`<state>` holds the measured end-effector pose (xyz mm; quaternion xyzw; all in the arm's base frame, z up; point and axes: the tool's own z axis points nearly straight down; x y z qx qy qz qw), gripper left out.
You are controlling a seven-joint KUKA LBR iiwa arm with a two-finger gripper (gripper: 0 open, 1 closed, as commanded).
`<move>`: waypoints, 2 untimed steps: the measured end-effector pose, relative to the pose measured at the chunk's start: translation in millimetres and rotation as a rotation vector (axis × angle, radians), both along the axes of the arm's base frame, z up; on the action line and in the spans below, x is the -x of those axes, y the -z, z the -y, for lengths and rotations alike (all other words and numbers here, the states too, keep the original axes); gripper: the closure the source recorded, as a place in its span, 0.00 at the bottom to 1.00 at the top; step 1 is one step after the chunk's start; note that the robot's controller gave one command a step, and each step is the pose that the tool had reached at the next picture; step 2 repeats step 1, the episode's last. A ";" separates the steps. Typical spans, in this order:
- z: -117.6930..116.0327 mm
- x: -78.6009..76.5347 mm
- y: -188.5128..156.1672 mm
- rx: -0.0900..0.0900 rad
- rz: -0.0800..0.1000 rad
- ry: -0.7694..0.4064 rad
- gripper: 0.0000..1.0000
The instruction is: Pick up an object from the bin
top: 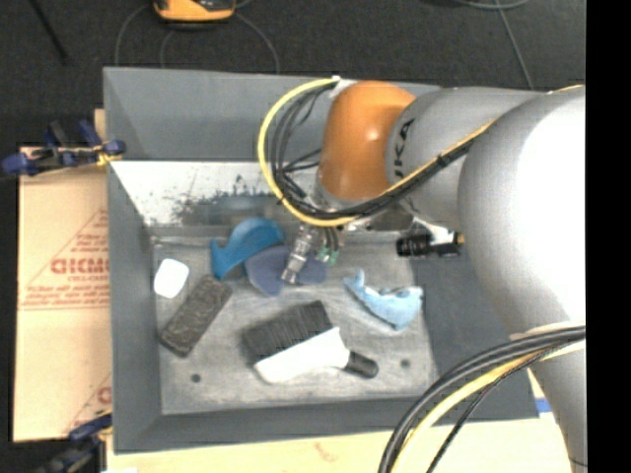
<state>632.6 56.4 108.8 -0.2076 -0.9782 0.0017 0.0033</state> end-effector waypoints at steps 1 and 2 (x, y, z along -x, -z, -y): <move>0.1 -1.6 -21.6 -0.002 0.007 0.002 1.00; 0.1 -1.6 -21.6 -0.002 0.007 0.002 1.00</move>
Offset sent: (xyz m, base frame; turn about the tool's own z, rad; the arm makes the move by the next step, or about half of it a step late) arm -0.0001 -0.0001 0.0730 0.0000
